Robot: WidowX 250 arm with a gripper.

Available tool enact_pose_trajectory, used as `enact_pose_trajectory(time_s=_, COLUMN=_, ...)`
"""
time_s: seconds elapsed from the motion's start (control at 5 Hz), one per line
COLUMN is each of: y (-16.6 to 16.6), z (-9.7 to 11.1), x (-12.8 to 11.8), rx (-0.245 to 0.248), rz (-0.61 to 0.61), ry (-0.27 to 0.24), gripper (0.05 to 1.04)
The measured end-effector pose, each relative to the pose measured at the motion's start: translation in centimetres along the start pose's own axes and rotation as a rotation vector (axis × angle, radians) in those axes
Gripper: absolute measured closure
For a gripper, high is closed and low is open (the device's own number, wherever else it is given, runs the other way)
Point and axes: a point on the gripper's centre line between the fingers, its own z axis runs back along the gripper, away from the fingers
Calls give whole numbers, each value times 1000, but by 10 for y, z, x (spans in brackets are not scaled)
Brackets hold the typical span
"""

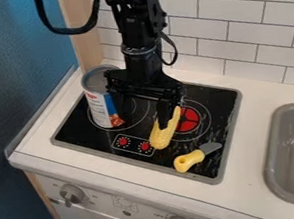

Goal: Take the yelox objet and moce it in thr uper right

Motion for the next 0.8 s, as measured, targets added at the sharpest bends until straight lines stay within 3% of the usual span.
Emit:
enact_pose_trajectory(time_s=0.2, y=0, z=-9, x=-3, rx=1, rz=2, ry=32, gripper=83)
enact_pose_trajectory(time_s=0.6, y=-6, z=-24, x=13, rx=6, rz=-10, ry=-63, gripper=83)
enact_pose_trajectory(time_s=0.8, y=-8, z=-37, x=19, rx=42, rz=-9, ry=-86, gripper=83)
